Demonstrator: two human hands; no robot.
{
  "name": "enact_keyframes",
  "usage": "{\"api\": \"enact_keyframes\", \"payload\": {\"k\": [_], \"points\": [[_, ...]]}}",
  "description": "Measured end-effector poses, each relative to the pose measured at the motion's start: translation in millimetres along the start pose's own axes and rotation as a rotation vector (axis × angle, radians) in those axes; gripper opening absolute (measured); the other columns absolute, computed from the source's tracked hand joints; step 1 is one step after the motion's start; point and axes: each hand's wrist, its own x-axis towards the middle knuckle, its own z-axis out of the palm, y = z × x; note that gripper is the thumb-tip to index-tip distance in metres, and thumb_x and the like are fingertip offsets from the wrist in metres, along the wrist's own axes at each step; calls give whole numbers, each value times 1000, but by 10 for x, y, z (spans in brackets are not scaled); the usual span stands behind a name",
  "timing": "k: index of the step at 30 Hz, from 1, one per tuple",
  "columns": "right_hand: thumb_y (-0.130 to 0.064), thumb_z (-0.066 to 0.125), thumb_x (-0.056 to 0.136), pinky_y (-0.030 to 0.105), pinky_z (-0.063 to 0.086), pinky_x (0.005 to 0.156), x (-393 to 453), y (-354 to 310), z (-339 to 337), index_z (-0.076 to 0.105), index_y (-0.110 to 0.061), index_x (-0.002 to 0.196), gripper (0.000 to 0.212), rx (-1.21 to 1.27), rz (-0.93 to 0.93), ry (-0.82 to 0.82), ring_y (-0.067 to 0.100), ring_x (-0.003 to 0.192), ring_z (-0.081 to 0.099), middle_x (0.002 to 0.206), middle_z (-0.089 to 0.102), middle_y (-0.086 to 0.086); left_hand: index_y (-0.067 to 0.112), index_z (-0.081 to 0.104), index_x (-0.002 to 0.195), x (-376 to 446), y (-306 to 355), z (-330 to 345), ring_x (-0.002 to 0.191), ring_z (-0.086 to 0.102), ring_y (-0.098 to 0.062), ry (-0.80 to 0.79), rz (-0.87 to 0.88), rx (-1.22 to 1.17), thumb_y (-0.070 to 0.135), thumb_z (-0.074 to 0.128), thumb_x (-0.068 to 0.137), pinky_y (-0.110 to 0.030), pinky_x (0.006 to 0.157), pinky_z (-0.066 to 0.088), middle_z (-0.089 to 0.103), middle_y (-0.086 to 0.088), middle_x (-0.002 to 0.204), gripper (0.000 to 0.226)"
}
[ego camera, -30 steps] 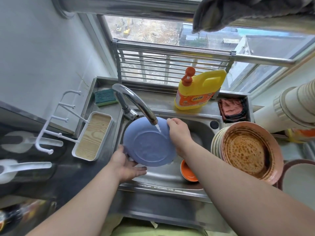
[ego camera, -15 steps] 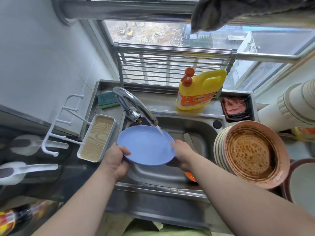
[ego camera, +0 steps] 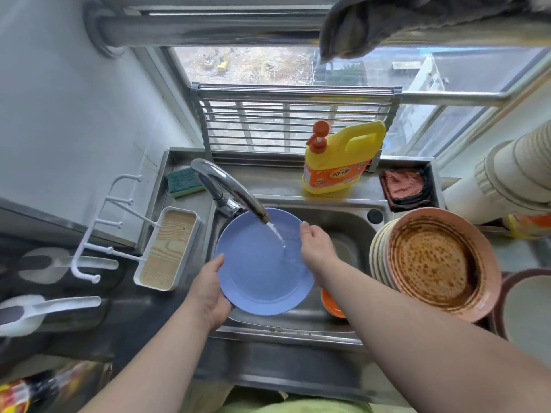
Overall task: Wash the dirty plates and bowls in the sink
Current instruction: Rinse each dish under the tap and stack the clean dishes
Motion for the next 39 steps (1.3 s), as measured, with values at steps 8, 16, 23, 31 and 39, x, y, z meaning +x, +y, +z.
{"api": "enact_keyframes", "payload": {"k": [8,16,23,31,39], "points": [[-51,34,107,45,52,93,13,290,-421,68,-26,103,43,-83,67,77,25,99,63,103,68,0,25,70,127,95,-117,321,105,75,-42,9,-218,118,72,21,104,-66,98,55,79,-11,115,71],[-56,30,108,53,49,108,-97,504,-480,64,-24,124,50,54,109,178,26,113,60,118,66,0,25,71,129,210,-53,426,104,75,-43,-57,-250,271,76,22,102,-66,97,56,78,-12,117,76],[-52,36,111,38,55,90,-187,516,-154,64,-22,122,43,288,191,123,24,108,64,117,69,2,27,71,115,195,236,254,96,77,-37,2,-50,429,71,32,104,-58,94,60,82,-6,99,60],[-51,44,109,43,57,84,-198,404,446,70,-21,102,40,414,86,149,25,93,71,95,77,3,34,63,139,611,406,-268,125,65,-28,88,257,476,115,35,47,-57,110,49,69,4,137,126],[-49,45,109,38,49,78,-562,31,32,67,-39,95,28,60,-192,427,20,92,65,88,72,-14,26,69,118,282,367,188,107,71,-29,-82,-30,176,73,15,104,-46,101,54,81,-3,107,73]]}}
